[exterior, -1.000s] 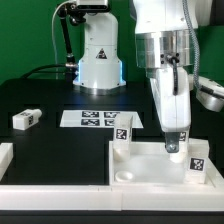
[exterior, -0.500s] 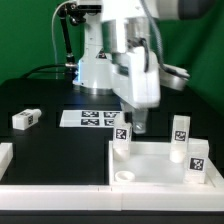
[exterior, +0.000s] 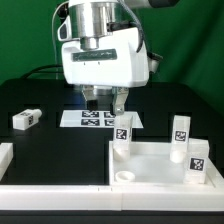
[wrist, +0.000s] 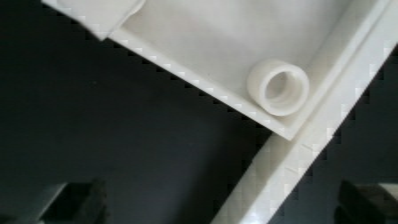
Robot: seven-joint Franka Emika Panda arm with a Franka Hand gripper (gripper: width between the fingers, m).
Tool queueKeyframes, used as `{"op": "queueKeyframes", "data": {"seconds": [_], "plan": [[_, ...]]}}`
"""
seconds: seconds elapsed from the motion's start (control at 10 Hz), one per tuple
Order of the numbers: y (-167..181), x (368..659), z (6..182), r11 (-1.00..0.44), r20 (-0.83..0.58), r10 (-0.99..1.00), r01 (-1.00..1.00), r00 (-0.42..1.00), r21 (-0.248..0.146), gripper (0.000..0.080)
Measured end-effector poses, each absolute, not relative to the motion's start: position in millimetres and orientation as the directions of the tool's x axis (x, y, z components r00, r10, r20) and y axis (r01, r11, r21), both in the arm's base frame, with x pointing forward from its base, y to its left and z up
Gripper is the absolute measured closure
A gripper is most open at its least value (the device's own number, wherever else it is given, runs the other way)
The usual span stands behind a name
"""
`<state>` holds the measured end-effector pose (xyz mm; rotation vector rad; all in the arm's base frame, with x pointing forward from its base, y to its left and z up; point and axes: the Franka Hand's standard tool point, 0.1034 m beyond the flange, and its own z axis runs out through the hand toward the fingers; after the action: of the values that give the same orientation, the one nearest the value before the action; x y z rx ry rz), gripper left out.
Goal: Assemble square table
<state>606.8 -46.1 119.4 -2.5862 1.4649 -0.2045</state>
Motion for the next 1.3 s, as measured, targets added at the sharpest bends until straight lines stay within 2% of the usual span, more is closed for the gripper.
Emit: {"op": "queueKeyframes", "data": {"seconds": [0.2,0.4,0.6,0.7,1.1,1.2,1.3], "plan": [[-51.8,602.5,117.6,-0.661,0.075,-0.747,-0.726,0.660,-0.193,0.0150],[-92.9,569.6,109.6,-0.814,0.076,-0.574,-0.560,0.815,-0.153,0.0150],[-120.3,539.5,95.7,-0.869,0.011,-0.481,-0.475,0.877,-0.139,0.0150],[-127.2,535.1,90.8,-0.902,0.008,-0.421,-0.418,0.907,-0.108,0.0150],[-127.2,531.7,88.4,-0.899,-0.044,-0.419,-0.422,0.907,-0.120,0.0150],[-126.0,523.3,86.9,-0.898,-0.153,-0.399,-0.419,0.904,-0.134,0.0150],[-139.8,508.9,80.5,-0.899,-0.276,-0.369,-0.417,0.887,-0.137,0.0150]]}}
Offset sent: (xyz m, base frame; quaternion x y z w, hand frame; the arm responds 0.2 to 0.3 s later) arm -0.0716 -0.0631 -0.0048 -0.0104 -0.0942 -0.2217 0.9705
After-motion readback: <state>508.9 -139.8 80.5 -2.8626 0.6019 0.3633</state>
